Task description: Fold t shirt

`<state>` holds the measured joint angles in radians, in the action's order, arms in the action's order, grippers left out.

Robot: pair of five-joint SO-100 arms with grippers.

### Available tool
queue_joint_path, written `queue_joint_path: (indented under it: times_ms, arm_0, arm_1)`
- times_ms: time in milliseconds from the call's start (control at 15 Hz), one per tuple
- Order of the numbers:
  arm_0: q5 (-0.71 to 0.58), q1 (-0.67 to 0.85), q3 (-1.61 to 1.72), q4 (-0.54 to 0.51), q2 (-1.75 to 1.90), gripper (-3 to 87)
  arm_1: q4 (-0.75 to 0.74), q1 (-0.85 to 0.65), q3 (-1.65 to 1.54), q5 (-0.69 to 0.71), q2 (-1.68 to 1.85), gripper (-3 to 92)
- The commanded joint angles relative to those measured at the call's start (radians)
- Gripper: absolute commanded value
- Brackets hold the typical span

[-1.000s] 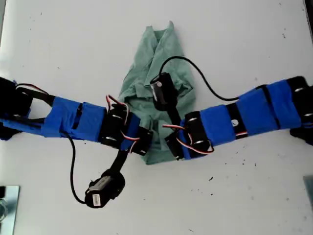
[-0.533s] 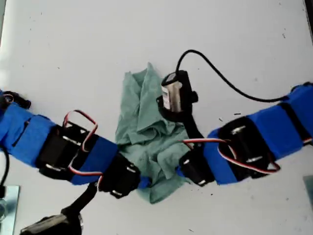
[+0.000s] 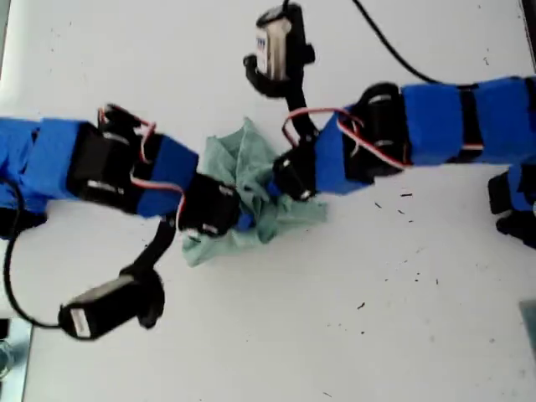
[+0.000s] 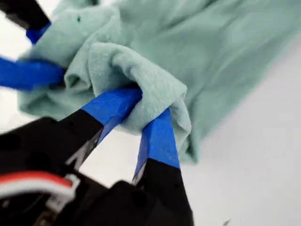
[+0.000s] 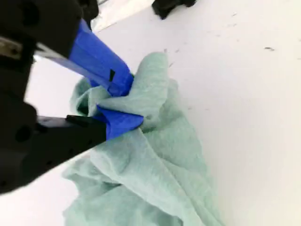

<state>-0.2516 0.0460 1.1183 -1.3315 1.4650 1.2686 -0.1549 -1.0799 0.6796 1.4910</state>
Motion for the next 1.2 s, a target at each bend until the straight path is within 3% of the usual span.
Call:
queue_joint_path:
  times_ms: [0,67,133,200,467,667,867,1000,1067,1133]
  arm_0:
    - [-0.057,0.115,0.058,-0.003,0.140,-0.2]
    - [-0.058,0.127,0.077,-0.002,0.155,0.1]
    - [-0.069,0.133,0.094,-0.005,0.186,17.8]
    - [-0.054,0.161,0.167,-0.009,0.265,31.1]
    - [-0.043,0.382,0.867,0.178,1.006,31.1]
    - [-0.041,0.436,1.085,0.124,1.233,29.8]
    - [0.057,0.319,1.405,0.202,1.571,25.5]
    - [0.187,0.129,1.749,0.405,1.819,21.2]
    - [0.265,0.066,1.925,0.414,2.028,20.1]
    - [0.347,0.032,1.999,0.324,2.141,18.7]
  arm_1:
    - [-0.094,-0.094,0.110,0.091,-0.014,1.8]
    - [-0.101,-0.101,0.114,0.097,-0.018,14.5]
    - [-0.083,-0.117,0.118,0.114,0.003,35.4]
    - [-0.046,-0.150,0.110,0.127,0.057,36.7]
    - [0.021,-0.425,-0.225,0.138,0.604,26.4]
    - [0.143,-0.586,-0.462,0.149,0.930,22.0]
    - [0.150,-0.566,-0.864,0.084,1.256,22.7]
    - [0.020,-0.472,-1.327,-0.058,1.594,20.9]
    - [-0.025,-0.408,-1.571,-0.190,1.798,17.9]
    - [0.020,-0.339,-1.778,-0.307,2.029,16.0]
